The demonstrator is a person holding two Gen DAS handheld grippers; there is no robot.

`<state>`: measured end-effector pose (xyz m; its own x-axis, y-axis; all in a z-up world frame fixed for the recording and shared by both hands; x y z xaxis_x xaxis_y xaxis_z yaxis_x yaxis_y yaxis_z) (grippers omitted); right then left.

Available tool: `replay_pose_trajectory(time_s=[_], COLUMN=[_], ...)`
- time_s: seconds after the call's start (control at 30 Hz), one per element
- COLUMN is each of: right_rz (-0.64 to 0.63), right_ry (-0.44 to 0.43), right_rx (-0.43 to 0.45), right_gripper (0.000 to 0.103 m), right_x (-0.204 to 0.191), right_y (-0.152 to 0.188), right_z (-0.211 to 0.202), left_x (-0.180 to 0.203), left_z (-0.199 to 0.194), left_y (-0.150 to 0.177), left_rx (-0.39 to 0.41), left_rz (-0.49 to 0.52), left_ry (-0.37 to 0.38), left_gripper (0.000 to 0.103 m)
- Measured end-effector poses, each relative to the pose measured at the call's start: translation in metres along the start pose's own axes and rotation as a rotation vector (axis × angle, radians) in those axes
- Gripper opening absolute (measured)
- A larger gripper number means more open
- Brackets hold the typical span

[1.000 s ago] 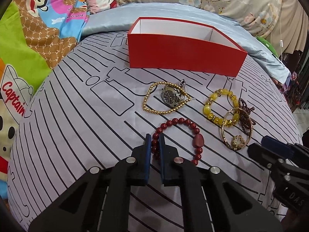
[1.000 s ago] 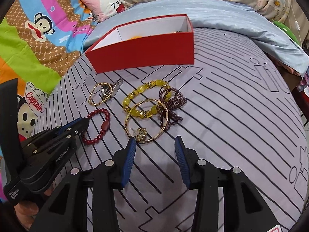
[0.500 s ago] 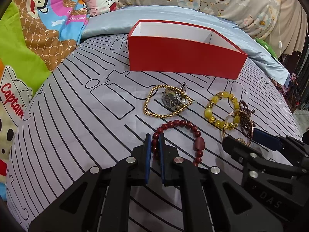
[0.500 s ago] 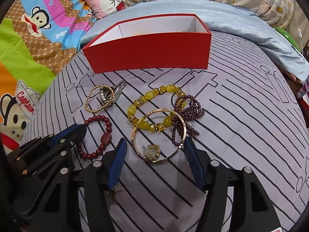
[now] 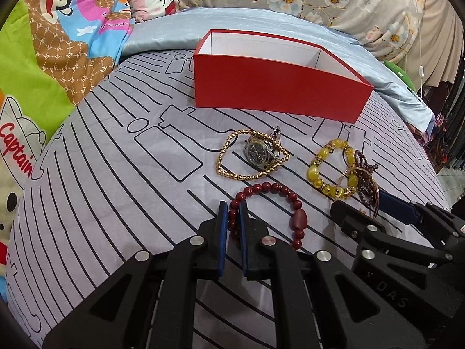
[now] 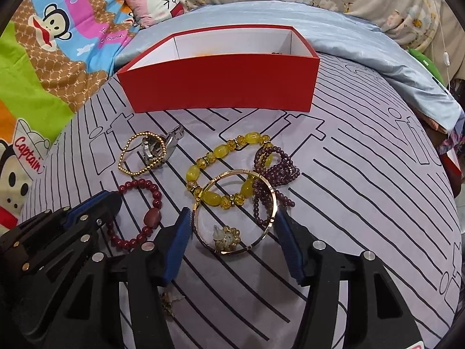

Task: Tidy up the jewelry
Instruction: 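Close the right gripper on the rim of the gold bangle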

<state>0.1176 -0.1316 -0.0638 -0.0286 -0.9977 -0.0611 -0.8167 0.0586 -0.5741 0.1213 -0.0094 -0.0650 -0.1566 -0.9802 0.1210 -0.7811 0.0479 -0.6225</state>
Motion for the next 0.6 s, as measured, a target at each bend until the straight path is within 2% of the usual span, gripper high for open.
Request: replay_pose_trajectory(time_s=[0.23, 0.6], right_rz=[0.019, 0.042], right_ry=[-0.027, -0.059], right_rx=[0.028, 0.067], right_gripper=[0.056, 0.056], right_x=[0.009, 0.016], right_y=[0.001, -0.003], right_z=[-0.02, -0.049], left_x=[-0.003, 0.01], left_z=[-0.004, -0.034], left_y=[0.001, -0.011], left_rx=[-0.016, 0.015], left_rz=[-0.039, -0.04], left_ry=[0.026, 0.073], left_gripper=[0.007, 0.007])
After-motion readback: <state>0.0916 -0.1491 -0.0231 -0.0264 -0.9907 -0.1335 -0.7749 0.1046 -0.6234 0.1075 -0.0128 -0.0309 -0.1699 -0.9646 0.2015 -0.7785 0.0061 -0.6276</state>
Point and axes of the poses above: each gripper's, at about its wrist camera, not at the fingertips, and z roughly the way its jaws point, x to its right, y to its underside, the point moved 8 cm from there along z, roughly the way its jaws point, and after that the axes turned 1 degree about -z, right-handed, at the moved point
